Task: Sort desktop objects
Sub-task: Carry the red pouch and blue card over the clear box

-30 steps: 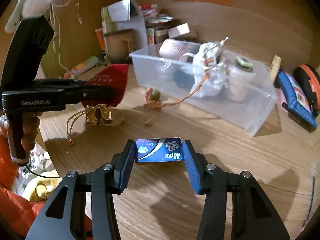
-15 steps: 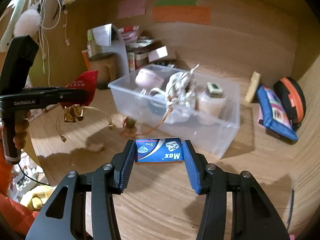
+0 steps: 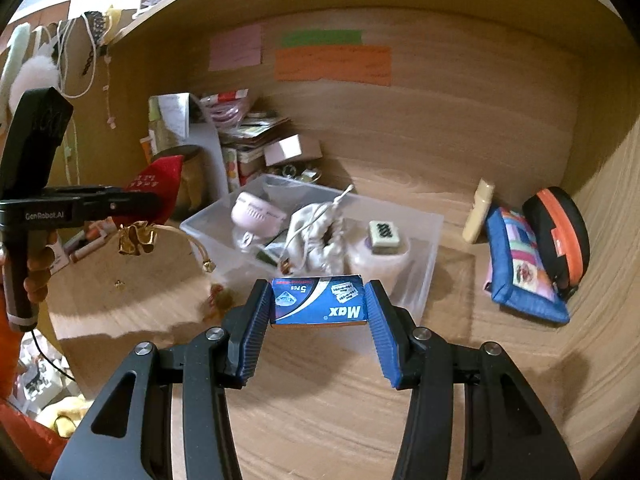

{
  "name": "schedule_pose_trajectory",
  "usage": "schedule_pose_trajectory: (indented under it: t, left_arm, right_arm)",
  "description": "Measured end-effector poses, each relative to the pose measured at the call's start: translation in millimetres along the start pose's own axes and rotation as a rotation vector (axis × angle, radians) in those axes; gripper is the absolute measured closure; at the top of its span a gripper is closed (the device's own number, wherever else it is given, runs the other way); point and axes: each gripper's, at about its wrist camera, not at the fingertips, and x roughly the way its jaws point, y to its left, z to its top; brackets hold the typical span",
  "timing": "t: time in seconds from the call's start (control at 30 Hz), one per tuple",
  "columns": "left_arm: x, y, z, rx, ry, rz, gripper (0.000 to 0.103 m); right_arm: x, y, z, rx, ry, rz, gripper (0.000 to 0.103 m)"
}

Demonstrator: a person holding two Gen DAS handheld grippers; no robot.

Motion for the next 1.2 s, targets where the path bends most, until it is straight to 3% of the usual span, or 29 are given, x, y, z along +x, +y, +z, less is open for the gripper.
schedule_pose_trajectory:
  t: [0.5,1.2]
  left_arm:
    - [43.4,-7.7,36.2,0.046,0.025,-0.072,0.065]
    - [108.3,-10.9,35.6,0.035,0.134,-0.126,0.065]
  right_arm:
    - [29.6,-21.6,18.5,-0.003,0.033,-0.024,0.059]
    - [73.3,-42.3,19.2,0.015,0.146,0.013,0.058]
